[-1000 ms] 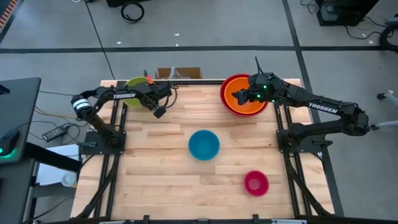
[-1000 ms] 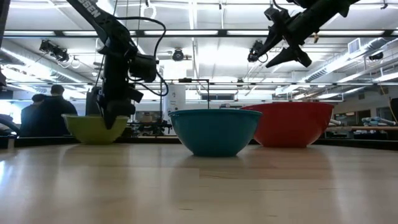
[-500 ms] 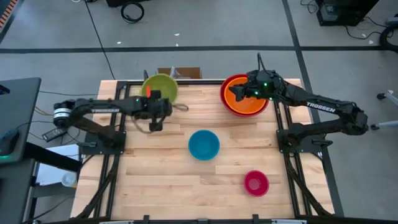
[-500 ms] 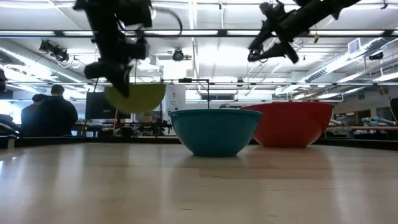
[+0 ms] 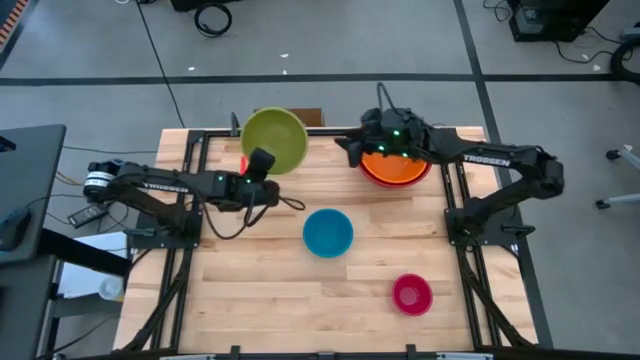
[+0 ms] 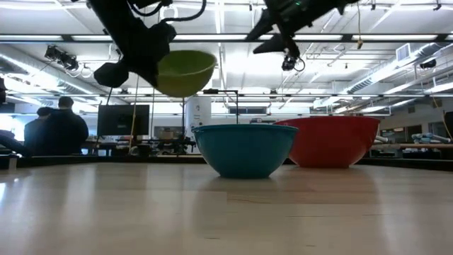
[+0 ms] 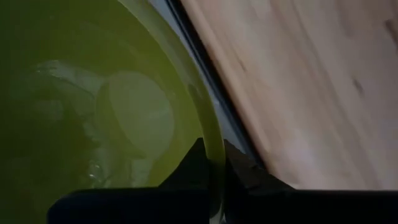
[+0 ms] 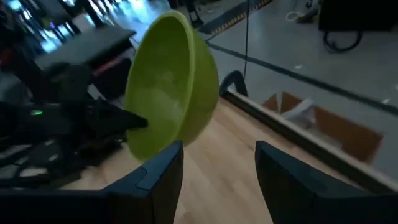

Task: Nest bowls inside each other
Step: Stack the green bowl on top of the orange bowl, then stack the blue bowl on top of the green bowl

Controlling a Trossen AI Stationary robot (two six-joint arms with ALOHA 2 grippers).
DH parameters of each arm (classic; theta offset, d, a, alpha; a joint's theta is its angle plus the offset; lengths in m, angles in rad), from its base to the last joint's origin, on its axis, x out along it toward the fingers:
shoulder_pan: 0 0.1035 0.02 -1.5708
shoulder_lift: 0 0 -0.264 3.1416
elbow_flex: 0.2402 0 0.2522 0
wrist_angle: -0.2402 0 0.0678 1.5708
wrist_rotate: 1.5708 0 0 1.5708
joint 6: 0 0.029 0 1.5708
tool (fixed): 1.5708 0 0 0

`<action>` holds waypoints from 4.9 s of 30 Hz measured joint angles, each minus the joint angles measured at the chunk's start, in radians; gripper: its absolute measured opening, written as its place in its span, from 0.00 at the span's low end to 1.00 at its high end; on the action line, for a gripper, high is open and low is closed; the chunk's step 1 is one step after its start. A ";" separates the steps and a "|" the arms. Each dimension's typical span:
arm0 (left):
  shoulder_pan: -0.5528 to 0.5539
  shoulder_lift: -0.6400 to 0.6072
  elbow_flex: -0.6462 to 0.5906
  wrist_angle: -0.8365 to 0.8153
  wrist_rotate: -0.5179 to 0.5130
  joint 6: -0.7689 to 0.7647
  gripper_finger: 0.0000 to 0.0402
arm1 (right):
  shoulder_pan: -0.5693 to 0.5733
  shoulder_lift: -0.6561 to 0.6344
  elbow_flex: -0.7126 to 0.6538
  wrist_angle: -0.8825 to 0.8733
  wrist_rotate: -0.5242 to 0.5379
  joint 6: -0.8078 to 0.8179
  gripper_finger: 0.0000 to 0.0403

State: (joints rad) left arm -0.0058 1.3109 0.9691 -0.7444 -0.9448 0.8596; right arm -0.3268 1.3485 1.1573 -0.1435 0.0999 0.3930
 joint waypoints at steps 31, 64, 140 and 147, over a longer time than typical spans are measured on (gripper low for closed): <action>-0.067 0.103 0.003 0.574 0.102 -0.094 0.23 | -0.010 0.312 0.397 -0.453 0.216 -0.006 0.05; 0.043 -0.013 0.000 0.412 0.664 -1.281 0.58 | -0.531 -0.010 -0.187 -0.700 0.031 0.175 0.16; 0.201 0.293 0.301 0.486 0.712 -1.152 0.30 | 0.016 0.011 -0.194 -0.339 0.050 0.286 0.09; 0.204 0.293 0.296 0.391 0.701 -1.235 0.40 | -0.206 -0.093 -0.196 -0.554 0.114 0.245 0.09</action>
State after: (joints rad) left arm 0.1979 1.6035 1.2648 -0.3537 -0.2438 -0.3757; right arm -0.5330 1.2551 0.9611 -0.6979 0.2142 0.6381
